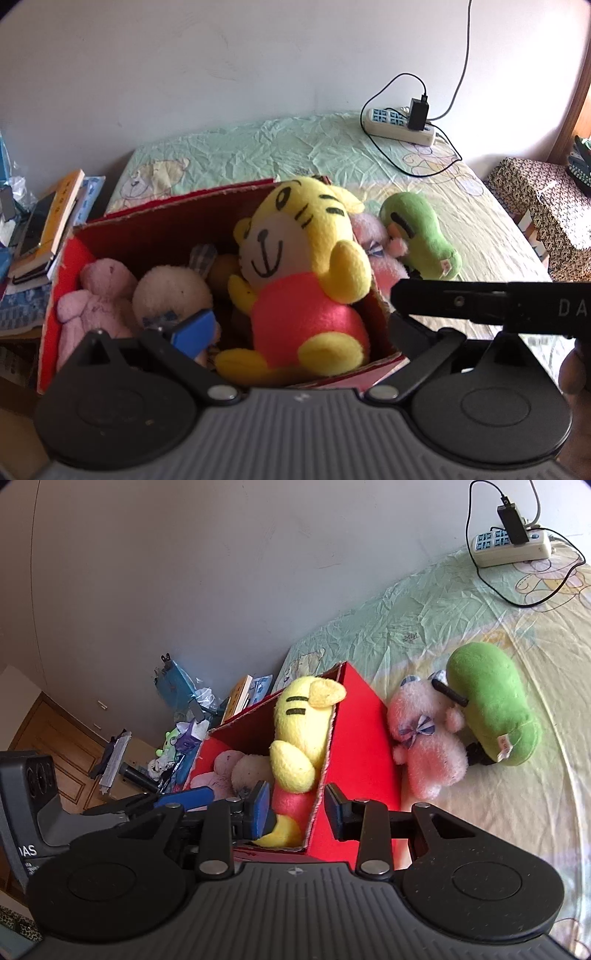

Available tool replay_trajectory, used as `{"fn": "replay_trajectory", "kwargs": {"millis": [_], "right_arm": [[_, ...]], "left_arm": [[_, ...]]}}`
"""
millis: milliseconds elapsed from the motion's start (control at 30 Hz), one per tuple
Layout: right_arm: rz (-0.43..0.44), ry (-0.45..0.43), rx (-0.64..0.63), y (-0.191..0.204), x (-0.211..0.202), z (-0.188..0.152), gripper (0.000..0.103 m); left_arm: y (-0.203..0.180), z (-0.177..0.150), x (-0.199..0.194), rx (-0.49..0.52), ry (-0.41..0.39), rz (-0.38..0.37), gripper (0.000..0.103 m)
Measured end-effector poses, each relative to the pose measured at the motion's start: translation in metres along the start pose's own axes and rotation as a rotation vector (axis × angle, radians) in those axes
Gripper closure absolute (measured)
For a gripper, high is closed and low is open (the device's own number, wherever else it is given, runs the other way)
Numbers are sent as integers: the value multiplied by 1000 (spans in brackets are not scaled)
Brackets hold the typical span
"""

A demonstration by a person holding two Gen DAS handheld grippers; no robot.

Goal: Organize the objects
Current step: 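Move the right tool toward the green pickle-shaped plush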

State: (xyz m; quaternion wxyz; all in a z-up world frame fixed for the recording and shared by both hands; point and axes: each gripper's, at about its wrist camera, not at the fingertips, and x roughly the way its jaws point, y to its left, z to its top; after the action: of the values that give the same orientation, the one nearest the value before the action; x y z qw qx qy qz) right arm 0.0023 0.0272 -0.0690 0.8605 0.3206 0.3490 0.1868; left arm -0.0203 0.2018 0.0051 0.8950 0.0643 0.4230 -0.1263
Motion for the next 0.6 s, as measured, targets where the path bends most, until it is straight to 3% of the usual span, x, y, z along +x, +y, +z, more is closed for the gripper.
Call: {"fn": "replay_trajectory", "kwargs": {"millis": [100, 300, 433, 600], "right_arm": [[-30, -15, -13, -17, -15, 3, 66], [-112, -42, 10, -65, -41, 11, 66], [-159, -57, -20, -88, -46, 25, 66], [-188, -46, -167, -100, -32, 48, 64]], "left_arm": [[-9, 4, -10, -9, -25, -6, 3], [-47, 21, -24, -3, -113, -104, 3], [-86, 28, -12, 43, -130, -147, 3], [-128, 24, 24, 100, -99, -154, 3]]}}
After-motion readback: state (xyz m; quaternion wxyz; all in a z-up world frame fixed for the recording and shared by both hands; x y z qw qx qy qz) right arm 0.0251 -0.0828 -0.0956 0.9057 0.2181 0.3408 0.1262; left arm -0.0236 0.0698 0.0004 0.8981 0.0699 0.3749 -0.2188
